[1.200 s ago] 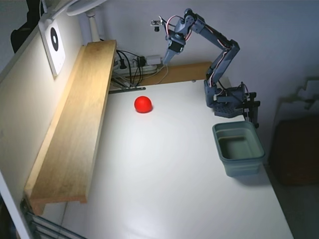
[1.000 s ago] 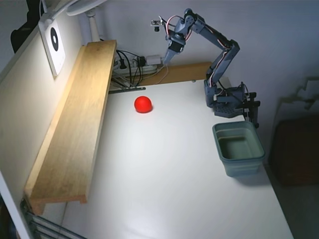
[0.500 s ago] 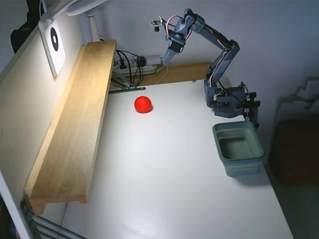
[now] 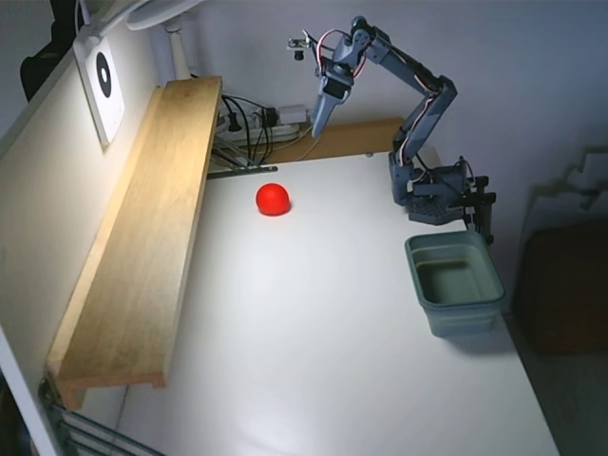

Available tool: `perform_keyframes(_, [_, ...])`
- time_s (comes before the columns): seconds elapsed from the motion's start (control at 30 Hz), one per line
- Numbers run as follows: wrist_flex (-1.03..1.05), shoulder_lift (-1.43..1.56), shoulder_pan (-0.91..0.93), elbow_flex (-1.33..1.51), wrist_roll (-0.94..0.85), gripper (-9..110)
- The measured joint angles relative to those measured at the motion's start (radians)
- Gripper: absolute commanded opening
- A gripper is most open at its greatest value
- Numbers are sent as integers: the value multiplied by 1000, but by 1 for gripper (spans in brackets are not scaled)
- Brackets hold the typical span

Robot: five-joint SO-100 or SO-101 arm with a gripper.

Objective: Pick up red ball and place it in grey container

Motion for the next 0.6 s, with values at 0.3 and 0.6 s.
perform_keyframes(0.3, [0,34,3,78,0,38])
perform_keyframes(0.6, [-11,133,0,291,-2,38])
